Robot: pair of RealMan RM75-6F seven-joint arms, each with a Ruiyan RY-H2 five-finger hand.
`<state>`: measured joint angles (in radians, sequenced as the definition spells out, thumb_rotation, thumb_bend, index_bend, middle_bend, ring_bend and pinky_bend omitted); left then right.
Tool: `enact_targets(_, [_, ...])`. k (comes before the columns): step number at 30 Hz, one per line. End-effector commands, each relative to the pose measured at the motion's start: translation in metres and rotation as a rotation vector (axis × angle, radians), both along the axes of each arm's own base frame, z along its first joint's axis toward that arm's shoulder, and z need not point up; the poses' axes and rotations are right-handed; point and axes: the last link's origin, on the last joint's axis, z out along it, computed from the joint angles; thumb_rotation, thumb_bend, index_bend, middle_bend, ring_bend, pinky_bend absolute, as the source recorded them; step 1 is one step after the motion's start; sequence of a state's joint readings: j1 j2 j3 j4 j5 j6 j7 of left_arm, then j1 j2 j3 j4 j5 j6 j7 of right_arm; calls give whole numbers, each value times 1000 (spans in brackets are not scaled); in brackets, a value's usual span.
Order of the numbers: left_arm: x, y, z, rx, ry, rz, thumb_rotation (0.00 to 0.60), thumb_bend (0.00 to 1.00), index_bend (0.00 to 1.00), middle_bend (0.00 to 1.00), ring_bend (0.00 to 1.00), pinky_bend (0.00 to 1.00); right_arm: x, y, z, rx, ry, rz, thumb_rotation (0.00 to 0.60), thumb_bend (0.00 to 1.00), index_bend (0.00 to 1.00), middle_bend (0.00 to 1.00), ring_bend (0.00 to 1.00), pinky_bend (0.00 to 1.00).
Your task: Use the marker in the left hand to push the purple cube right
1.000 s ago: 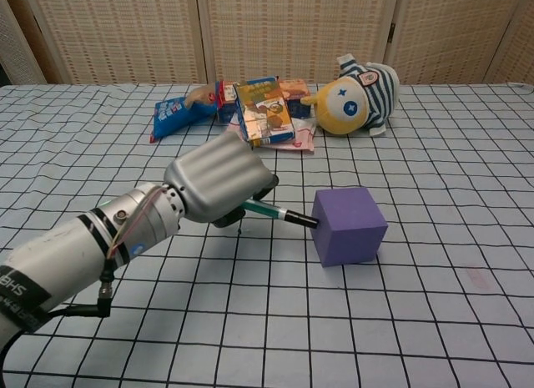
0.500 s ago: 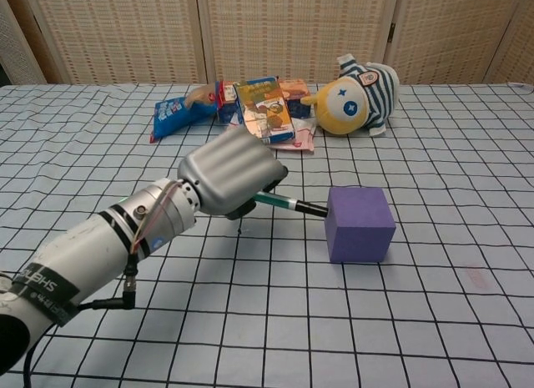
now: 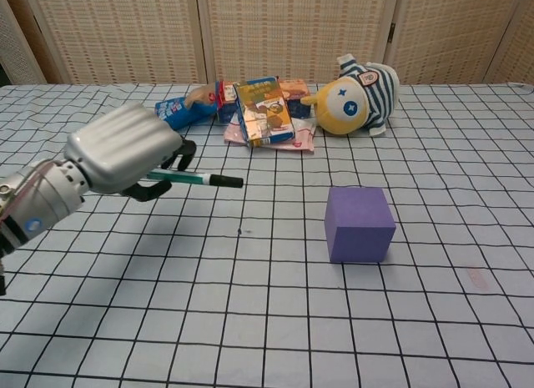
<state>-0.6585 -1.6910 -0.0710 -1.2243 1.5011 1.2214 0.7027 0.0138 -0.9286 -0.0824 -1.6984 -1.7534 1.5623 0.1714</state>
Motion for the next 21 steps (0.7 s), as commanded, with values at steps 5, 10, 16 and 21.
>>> enact_targets(5, [-61,-1,29,33,27,122,600,634,784,832,1000,1000,2,-1,-4,9,8,-2,600,138,0,0,0,0])
enact_targets(10, [-103,2,34,39,38,243,600,606,747,788,994,1000,1,-4,-1,-24,6,-11,600,137,0,0,0,0])
enact_targets(16, [-133,7,30,23,102,305,600,555,605,692,973,1000,1,-6,-2,-28,9,-15,600,137,0,0,0,0])
enact_targets(21, [-144,8,32,26,144,304,600,550,573,660,963,1000,1,-6,-3,-27,13,-18,600,137,0,0,0,0])
